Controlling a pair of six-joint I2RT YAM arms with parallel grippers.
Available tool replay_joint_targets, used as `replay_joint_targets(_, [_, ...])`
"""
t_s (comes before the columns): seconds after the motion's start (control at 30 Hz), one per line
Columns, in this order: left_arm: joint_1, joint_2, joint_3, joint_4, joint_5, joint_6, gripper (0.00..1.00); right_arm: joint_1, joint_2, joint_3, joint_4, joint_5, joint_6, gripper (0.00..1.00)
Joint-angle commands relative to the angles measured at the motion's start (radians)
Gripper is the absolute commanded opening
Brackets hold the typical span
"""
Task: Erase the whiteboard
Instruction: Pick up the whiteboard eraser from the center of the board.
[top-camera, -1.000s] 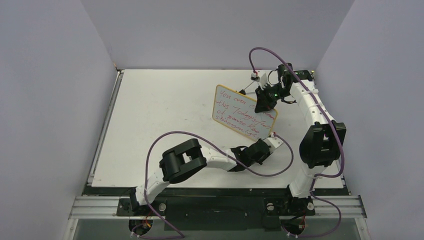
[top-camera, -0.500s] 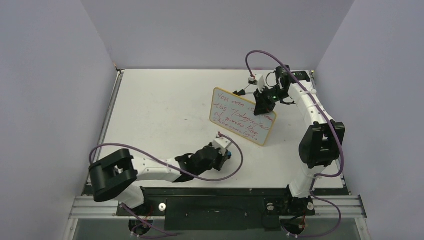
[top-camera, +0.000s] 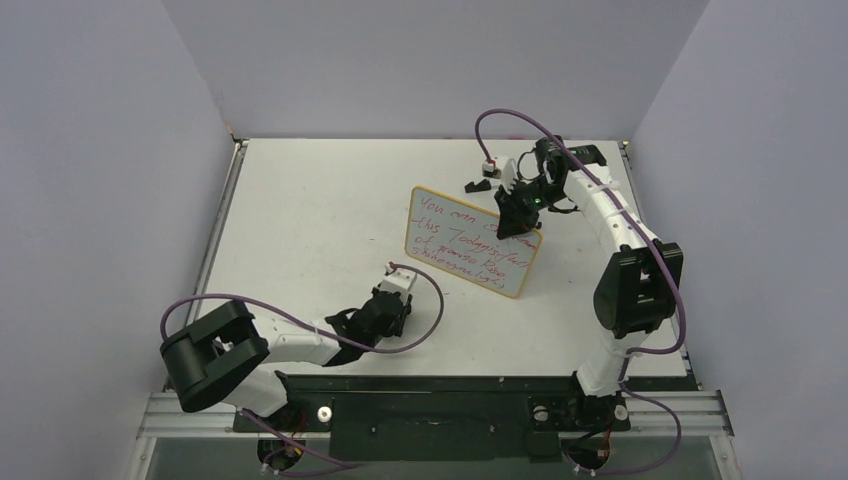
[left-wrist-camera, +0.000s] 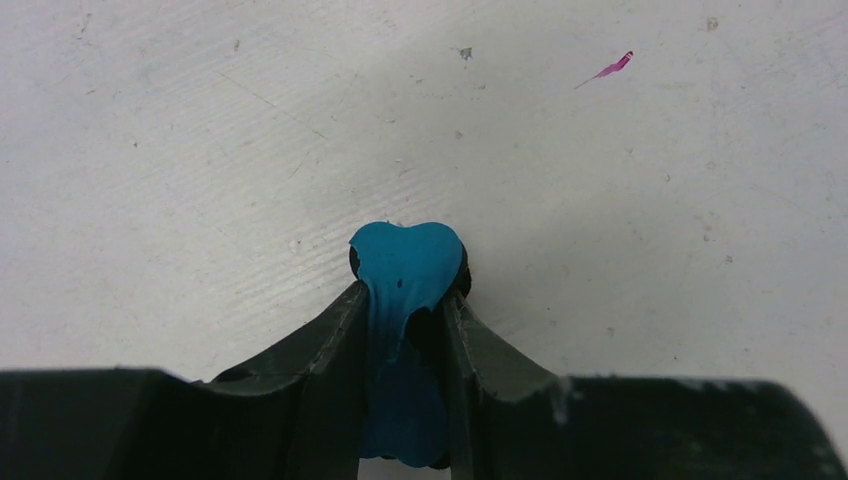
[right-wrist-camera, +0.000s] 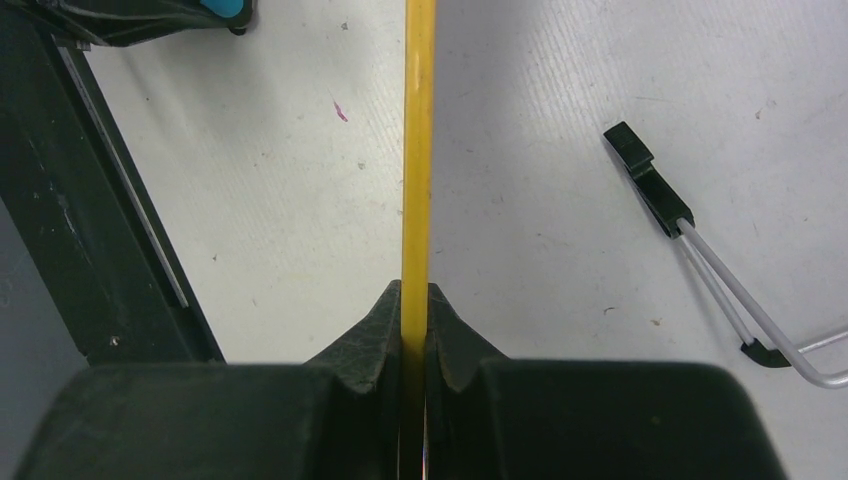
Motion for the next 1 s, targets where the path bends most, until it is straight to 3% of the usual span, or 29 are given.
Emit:
replay_joint_targets(0.0, [0.008, 0.032, 0.070, -0.144, 0.072, -0.030, 0.31, 0.002, -0.026, -0.013, -0.019, -0.018, -0.029, 0.00])
replay_joint_targets(0.1, [0.023, 0.024, 0.120, -0.239, 0.164, -0.062, 0.44, 0.004, -0.026, -0.013, -0.020, -0.018, -0.030, 0.00])
replay_joint_targets(0.17, [0.053, 0.017, 0.149, -0.296, 0.218, -0.077, 0.46, 0.003, -0.026, -0.013, -0.020, -0.018, -0.031, 0.00])
replay_joint_targets(0.33, [0.107, 0.018, 0.224, -0.450, 0.267, -0.068, 0.47, 0.004, -0.025, -0.012, -0.024, -0.018, -0.034, 0.00])
replay_joint_targets(0.63, [0.107, 0.123, 0.361, -0.652, 0.232, -0.058, 0.47, 0.005, -0.021, -0.009, -0.033, -0.022, -0.040, 0.00])
replay_joint_targets(0.77, [0.108, 0.161, 0.382, -0.654, 0.239, -0.050, 0.38, 0.004, -0.020, -0.006, -0.038, -0.025, -0.043, 0.00])
replay_joint_targets(0.97, [0.108, 0.181, 0.403, -0.667, 0.254, -0.045, 0.12, 0.002, -0.024, -0.007, -0.042, -0.025, -0.046, 0.00])
